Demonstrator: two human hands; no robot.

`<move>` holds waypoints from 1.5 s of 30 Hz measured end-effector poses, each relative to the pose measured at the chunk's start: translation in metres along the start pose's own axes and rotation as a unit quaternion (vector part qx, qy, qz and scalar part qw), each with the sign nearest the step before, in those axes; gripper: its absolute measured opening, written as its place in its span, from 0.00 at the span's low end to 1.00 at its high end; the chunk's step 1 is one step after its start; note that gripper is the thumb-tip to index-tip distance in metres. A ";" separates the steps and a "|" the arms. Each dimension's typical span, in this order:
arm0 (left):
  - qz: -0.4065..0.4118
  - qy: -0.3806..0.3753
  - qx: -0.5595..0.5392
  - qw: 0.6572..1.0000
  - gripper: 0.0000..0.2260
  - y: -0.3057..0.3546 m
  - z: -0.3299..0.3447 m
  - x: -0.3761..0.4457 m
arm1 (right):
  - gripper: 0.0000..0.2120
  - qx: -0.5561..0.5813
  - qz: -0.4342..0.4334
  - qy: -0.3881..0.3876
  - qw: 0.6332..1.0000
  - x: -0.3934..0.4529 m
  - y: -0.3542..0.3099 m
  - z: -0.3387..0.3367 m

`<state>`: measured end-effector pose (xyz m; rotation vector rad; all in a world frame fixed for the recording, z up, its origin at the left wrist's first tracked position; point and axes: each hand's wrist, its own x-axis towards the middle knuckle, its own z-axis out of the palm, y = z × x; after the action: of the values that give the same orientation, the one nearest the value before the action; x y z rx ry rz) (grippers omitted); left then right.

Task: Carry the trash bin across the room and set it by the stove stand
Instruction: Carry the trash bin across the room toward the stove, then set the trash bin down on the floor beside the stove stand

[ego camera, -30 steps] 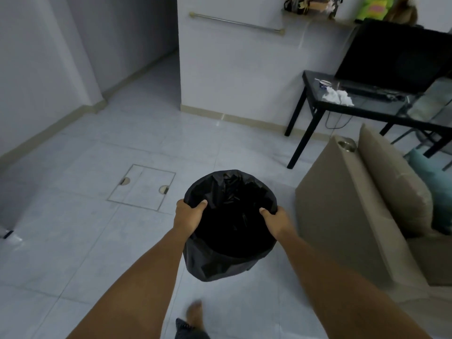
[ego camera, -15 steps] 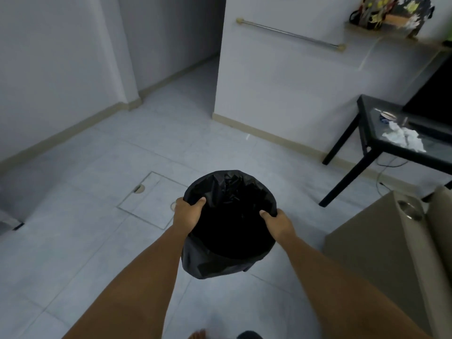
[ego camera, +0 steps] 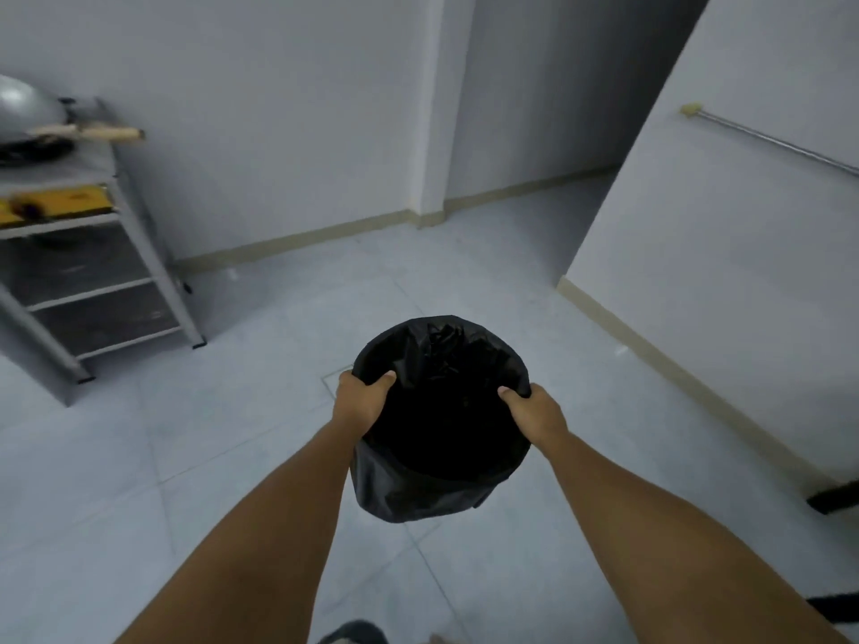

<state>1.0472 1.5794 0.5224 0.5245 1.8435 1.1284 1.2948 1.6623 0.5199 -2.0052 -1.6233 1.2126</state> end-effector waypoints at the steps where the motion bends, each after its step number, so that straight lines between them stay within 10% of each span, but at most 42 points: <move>1: -0.002 0.012 -0.003 1.000 0.32 0.004 -0.002 0.003 | 0.29 -0.013 -0.017 -0.015 1.000 0.011 -0.011 0.000; 17: -0.047 0.155 -0.103 0.981 0.33 0.042 -0.103 0.152 | 0.26 -0.098 -0.150 -0.160 0.971 0.165 -0.214 0.128; 45: -0.146 0.200 -0.148 0.957 0.32 0.158 -0.328 0.664 | 0.34 -0.158 -0.099 -0.251 0.950 0.517 -0.570 0.485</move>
<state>0.4099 1.9738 0.4126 -0.1605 1.9574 1.3402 0.5596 2.1826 0.3940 -1.7203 -2.3296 1.5519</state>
